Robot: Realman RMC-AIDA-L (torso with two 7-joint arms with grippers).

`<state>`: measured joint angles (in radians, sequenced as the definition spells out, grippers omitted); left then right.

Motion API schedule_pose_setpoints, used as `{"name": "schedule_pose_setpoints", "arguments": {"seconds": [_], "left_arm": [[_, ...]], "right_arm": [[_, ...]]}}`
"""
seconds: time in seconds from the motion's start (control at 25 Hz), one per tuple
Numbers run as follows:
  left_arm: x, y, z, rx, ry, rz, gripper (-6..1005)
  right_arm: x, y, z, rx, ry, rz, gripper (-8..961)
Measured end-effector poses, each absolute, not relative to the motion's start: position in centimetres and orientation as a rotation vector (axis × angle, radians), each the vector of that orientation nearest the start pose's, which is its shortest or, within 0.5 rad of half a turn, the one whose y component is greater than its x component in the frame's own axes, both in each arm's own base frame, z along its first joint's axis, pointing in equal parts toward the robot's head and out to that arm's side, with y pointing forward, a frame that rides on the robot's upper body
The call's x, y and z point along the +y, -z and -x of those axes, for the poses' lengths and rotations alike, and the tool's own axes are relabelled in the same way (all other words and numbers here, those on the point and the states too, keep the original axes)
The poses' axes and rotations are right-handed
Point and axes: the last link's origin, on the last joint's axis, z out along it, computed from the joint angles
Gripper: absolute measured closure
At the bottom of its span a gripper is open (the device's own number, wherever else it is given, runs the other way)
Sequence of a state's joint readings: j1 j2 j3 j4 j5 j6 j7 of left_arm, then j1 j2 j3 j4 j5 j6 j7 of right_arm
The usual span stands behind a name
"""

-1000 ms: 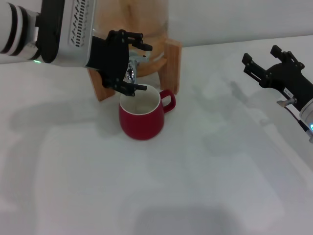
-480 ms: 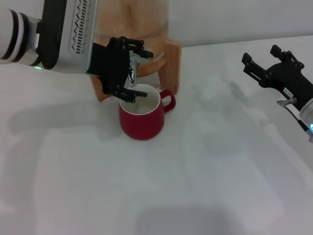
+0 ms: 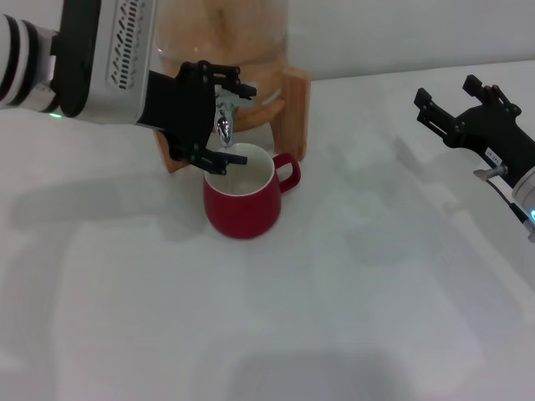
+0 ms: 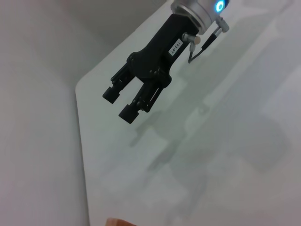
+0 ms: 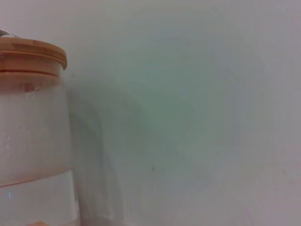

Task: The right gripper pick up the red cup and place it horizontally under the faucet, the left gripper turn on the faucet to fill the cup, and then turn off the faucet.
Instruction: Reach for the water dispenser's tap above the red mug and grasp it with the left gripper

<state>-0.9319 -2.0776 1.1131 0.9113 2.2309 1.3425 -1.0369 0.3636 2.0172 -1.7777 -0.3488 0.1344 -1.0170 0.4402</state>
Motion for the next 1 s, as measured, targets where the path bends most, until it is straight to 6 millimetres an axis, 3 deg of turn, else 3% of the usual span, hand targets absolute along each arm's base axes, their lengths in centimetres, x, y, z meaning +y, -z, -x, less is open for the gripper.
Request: {"name": "schedule_pose_setpoints", "arguments": {"seconds": [1.0], "left_arm": [[41.32, 1.72, 10.33, 0.950, -0.076, 2.755, 142]], "right_arm": [[34.95, -0.68, -31.85, 0.614, -0.821, 1.708, 79]]}}
